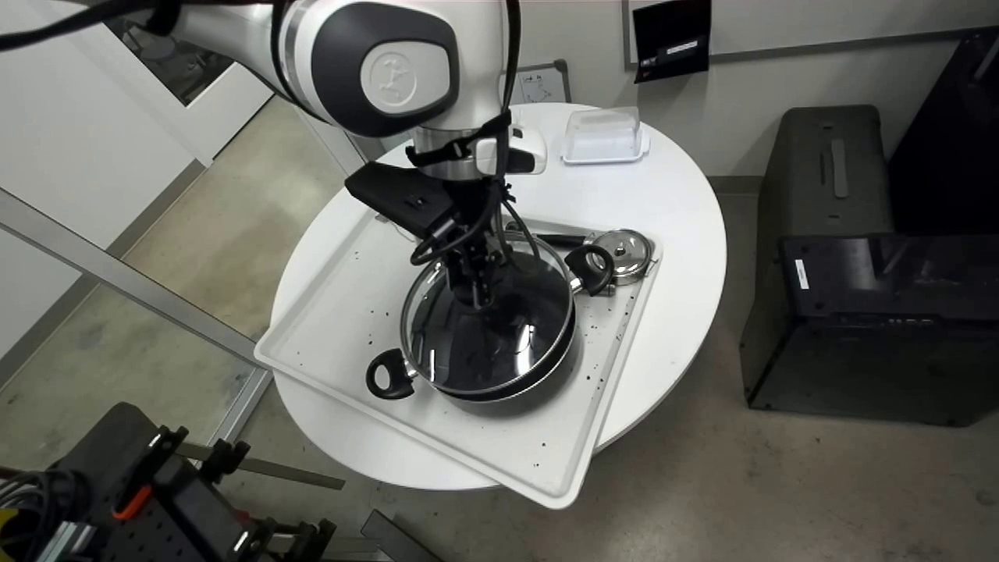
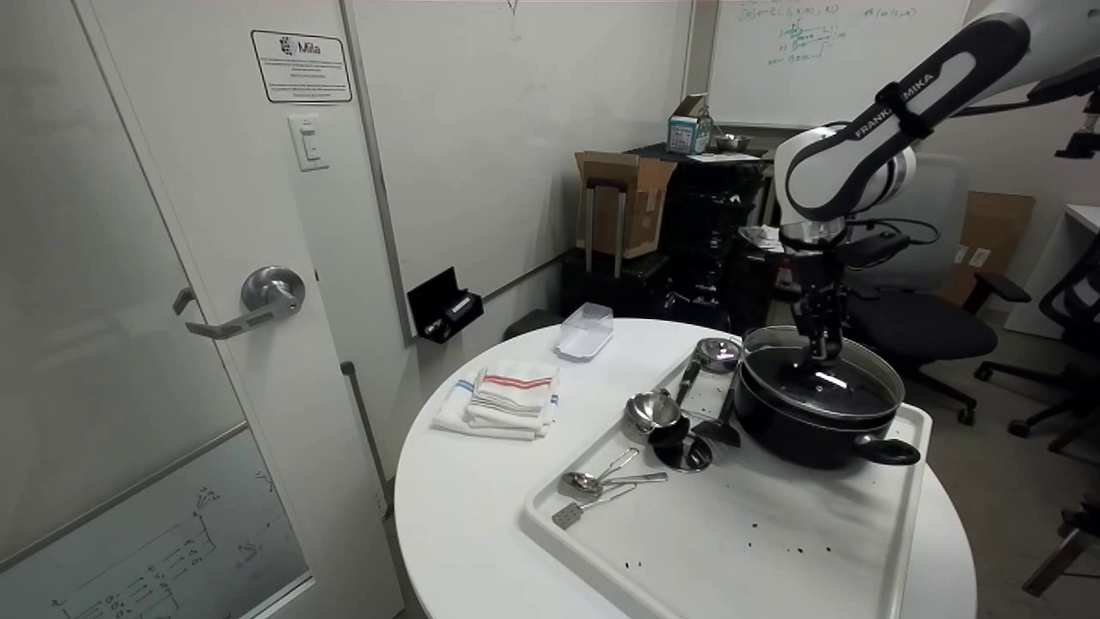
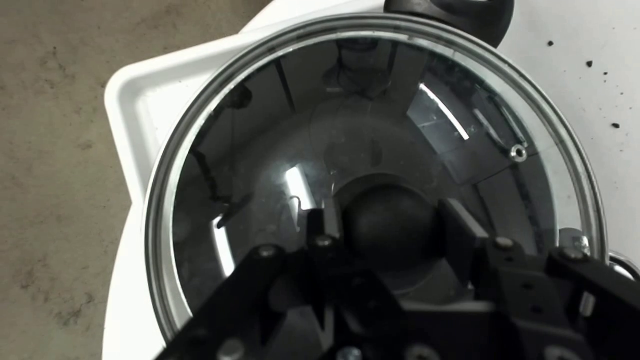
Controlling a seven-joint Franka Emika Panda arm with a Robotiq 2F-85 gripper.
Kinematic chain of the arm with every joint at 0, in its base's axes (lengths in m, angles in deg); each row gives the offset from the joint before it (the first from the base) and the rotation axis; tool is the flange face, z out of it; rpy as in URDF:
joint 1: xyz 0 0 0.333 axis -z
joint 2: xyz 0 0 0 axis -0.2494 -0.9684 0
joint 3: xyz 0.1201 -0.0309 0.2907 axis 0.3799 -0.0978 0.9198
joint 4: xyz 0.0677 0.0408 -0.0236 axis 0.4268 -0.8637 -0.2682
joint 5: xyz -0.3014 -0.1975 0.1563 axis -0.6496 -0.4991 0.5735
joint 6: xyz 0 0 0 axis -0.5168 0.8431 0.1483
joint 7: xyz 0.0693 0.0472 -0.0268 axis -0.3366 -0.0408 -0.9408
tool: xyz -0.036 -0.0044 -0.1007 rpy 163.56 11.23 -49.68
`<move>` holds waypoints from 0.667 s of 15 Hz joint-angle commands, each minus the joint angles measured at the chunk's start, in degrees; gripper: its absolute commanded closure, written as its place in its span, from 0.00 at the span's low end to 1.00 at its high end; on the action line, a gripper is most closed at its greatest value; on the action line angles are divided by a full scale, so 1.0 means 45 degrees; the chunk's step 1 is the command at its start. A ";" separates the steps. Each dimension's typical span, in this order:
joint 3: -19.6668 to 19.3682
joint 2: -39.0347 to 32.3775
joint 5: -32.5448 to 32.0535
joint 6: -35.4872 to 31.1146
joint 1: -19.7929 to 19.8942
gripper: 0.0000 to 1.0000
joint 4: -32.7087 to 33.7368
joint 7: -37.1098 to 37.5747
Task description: Put the glass lid on the black pot.
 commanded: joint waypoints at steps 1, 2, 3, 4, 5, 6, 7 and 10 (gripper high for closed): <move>-0.0049 -0.0133 0.0360 0.0540 -0.0040 0.75 0.0510 0.0167; -0.0053 -0.0154 0.0351 0.0514 -0.0049 0.75 0.0514 0.0185; -0.0047 -0.0167 0.0359 0.0512 -0.0045 0.75 0.0519 0.0184; -0.0048 -0.0198 0.0359 0.0510 -0.0049 0.75 0.0540 0.0201; -0.0044 -0.0234 0.0363 0.0503 -0.0048 0.75 0.0563 0.0210; -0.0047 -0.0286 0.0360 0.0504 -0.0053 0.75 0.0608 0.0233; -0.0041 -0.0355 0.0371 0.0514 -0.0051 0.75 0.0682 0.0255; -0.0024 -0.0504 0.0371 0.0535 -0.0080 0.75 0.0844 0.0324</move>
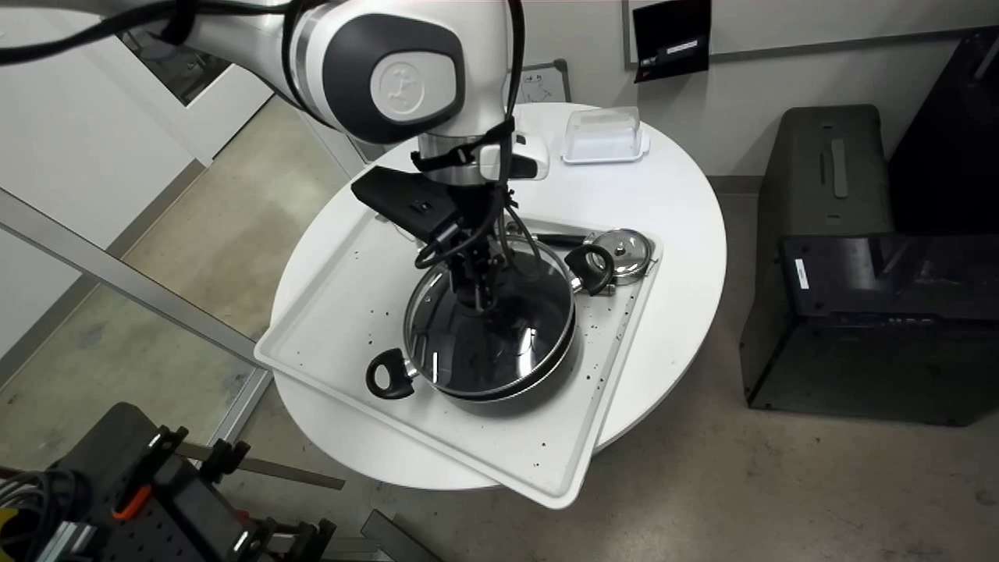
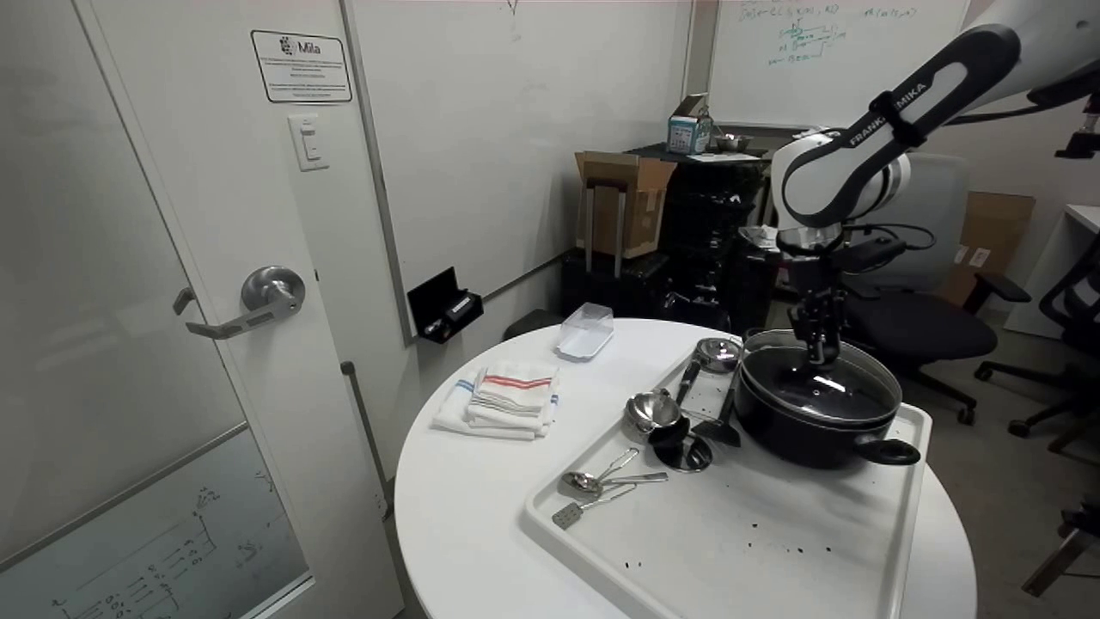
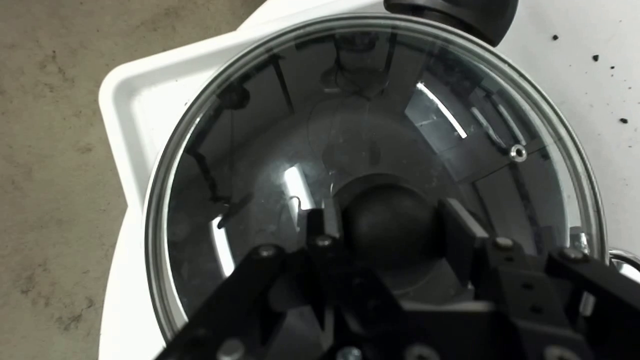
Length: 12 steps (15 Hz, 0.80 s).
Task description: Put the glass lid on the black pot.
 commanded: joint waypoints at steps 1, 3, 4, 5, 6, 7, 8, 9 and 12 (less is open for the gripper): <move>-0.0023 -0.0218 0.0362 0.0546 -0.0087 0.75 0.0640 0.0196; -0.0022 -0.0305 0.0348 0.0547 -0.0126 0.75 0.0707 0.0258; -0.0016 -0.0358 0.0351 0.0550 -0.0138 0.75 0.0750 0.0280; -0.0012 -0.0412 0.0358 0.0558 -0.0149 0.75 0.0785 0.0307; -0.0009 -0.0452 0.0359 0.0552 -0.0158 0.75 0.0803 0.0326; -0.0007 -0.0496 0.0360 0.0555 -0.0163 0.75 0.0827 0.0357; -0.0008 -0.0526 0.0359 0.0554 -0.0169 0.75 0.0837 0.0396; -0.0009 -0.0541 0.0363 0.0539 -0.0168 0.75 0.0827 0.0429; -0.0030 -0.0580 0.0359 0.0529 -0.0151 0.75 0.0795 0.0478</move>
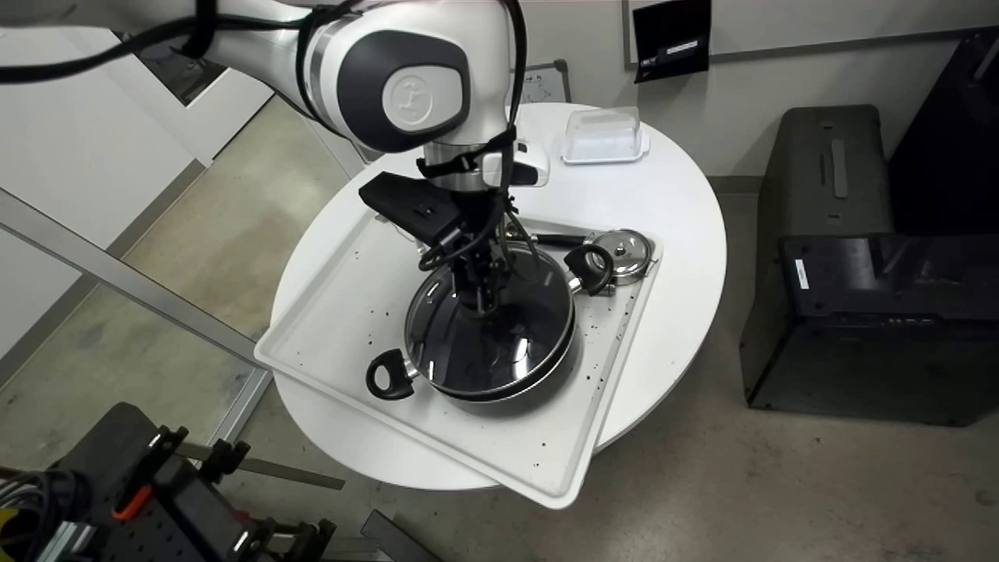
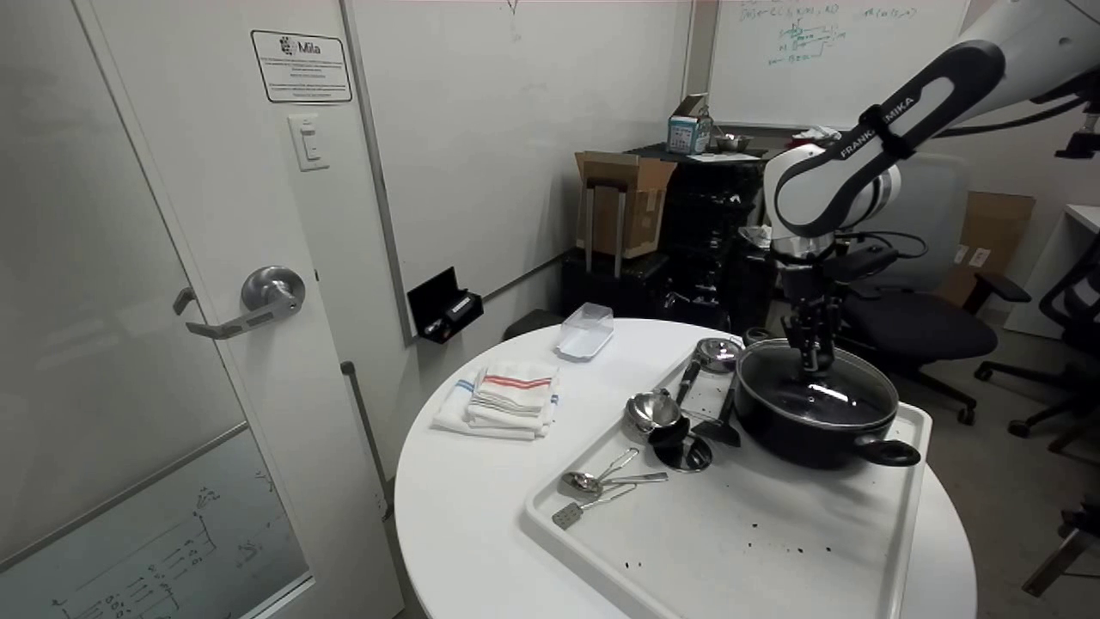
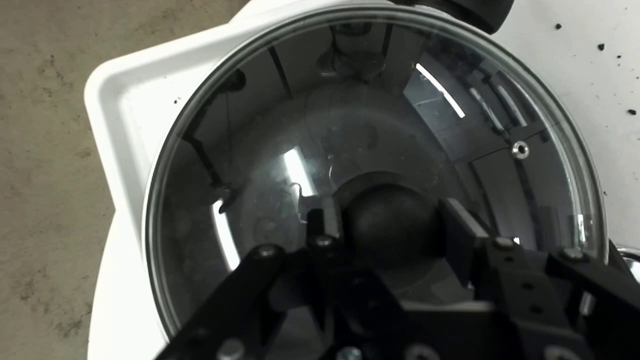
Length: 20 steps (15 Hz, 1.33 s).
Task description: Put the glass lid on the black pot.
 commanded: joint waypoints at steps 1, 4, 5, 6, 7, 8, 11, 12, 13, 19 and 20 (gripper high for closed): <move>-0.0072 -0.0069 0.0366 0.0525 -0.0053 0.75 0.0362 0.0178; -0.0114 -0.0040 0.0407 0.0544 -0.0007 0.75 0.0295 0.0199; -0.0126 -0.0033 0.0430 0.0542 0.0011 0.75 0.0282 0.0208; -0.0127 -0.0012 0.0491 0.0565 0.0056 0.75 0.0256 0.0206; -0.0135 0.0014 0.0532 0.0551 0.0077 0.75 0.0214 0.0204; -0.0146 0.0044 0.0581 0.0534 0.0108 0.75 0.0168 0.0199; -0.0200 0.0099 0.0721 0.0488 0.0191 0.75 0.0046 0.0209; -0.0219 0.0098 0.0776 0.0496 0.0221 0.75 0.0025 0.0210; -0.0234 0.0097 0.0832 0.0499 0.0252 0.75 0.0003 0.0214; -0.0279 0.0119 0.1031 0.0374 0.0450 0.75 -0.0051 0.0211; -0.0254 0.0161 0.1105 0.0317 0.0504 0.75 -0.0102 0.0183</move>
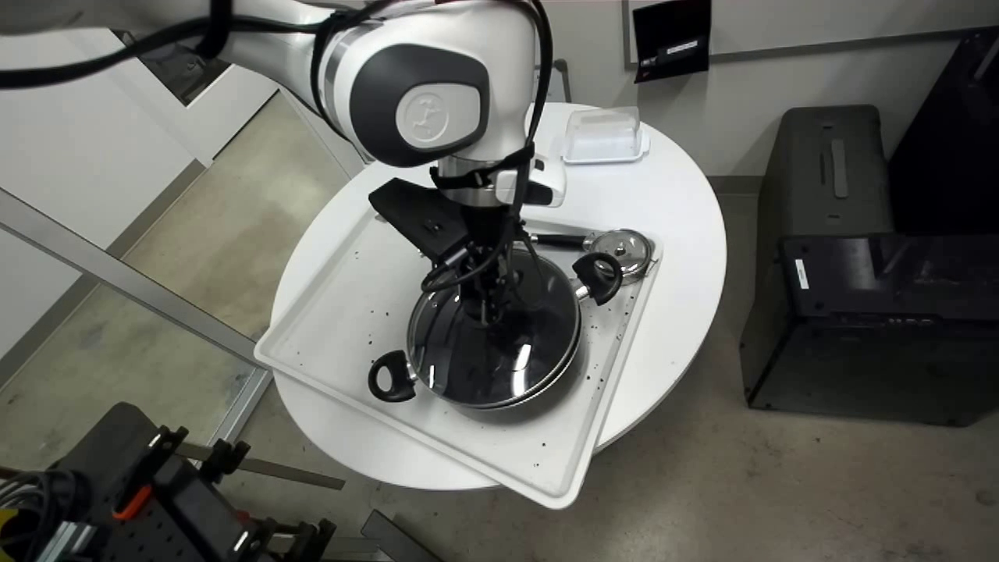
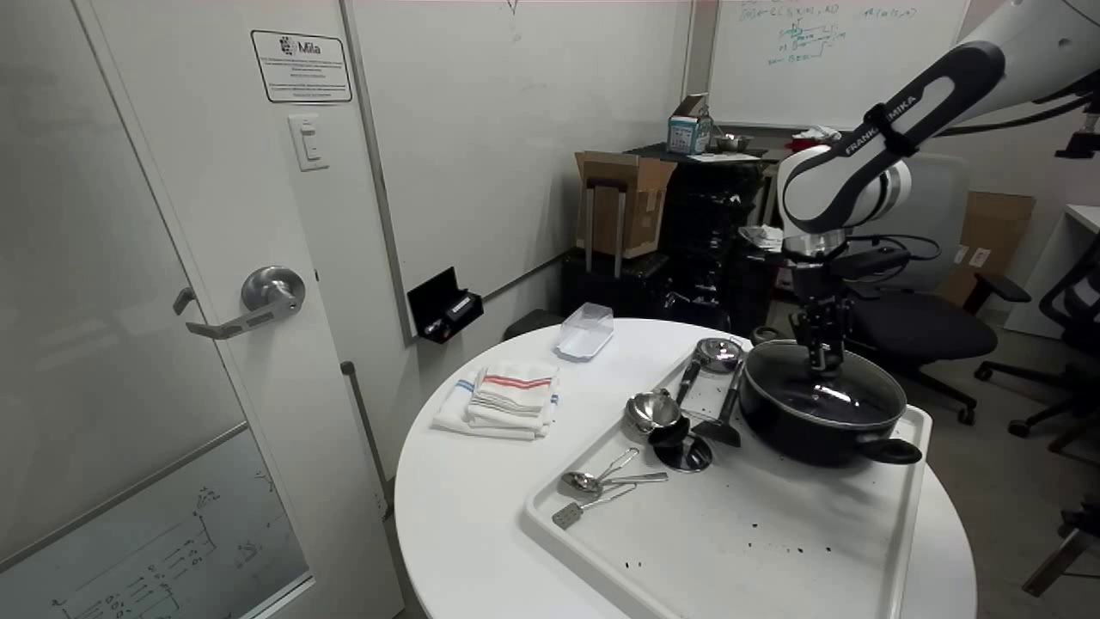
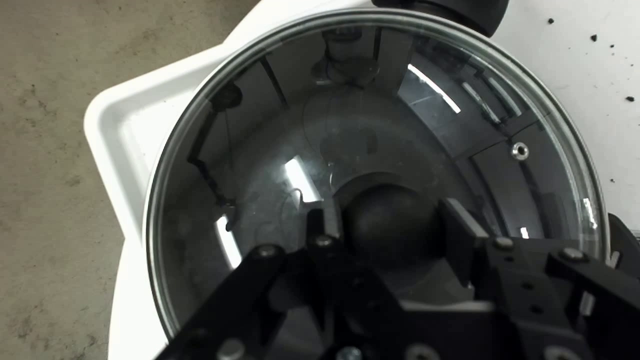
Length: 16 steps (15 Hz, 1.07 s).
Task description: Put the glass lid on the black pot.
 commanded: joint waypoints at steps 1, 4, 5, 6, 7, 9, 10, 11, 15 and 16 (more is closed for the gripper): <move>-0.0113 0.0233 0.0412 0.0024 0.0072 0.75 -0.0127 0.0163; -0.0097 0.0398 0.0536 -0.0369 0.0105 0.75 -0.0360 0.0164; -0.0096 0.0411 0.0560 -0.0463 0.0111 0.75 -0.0389 0.0170; -0.0095 0.0413 0.0578 -0.0534 0.0113 0.75 -0.0403 0.0182; -0.0099 0.0400 0.0582 -0.0589 0.0107 0.75 -0.0411 0.0198; -0.0105 0.0378 0.0562 -0.0626 0.0083 0.75 -0.0441 0.0255; -0.0103 0.0380 0.0553 -0.0631 0.0072 0.75 -0.0469 0.0268; -0.0103 0.0362 0.0544 -0.0593 0.0063 0.75 -0.0463 0.0291; -0.0059 0.0422 0.0575 -0.0394 0.0083 0.75 -0.0531 0.0258; -0.0062 0.0442 0.0577 -0.0397 0.0084 0.75 -0.0542 0.0262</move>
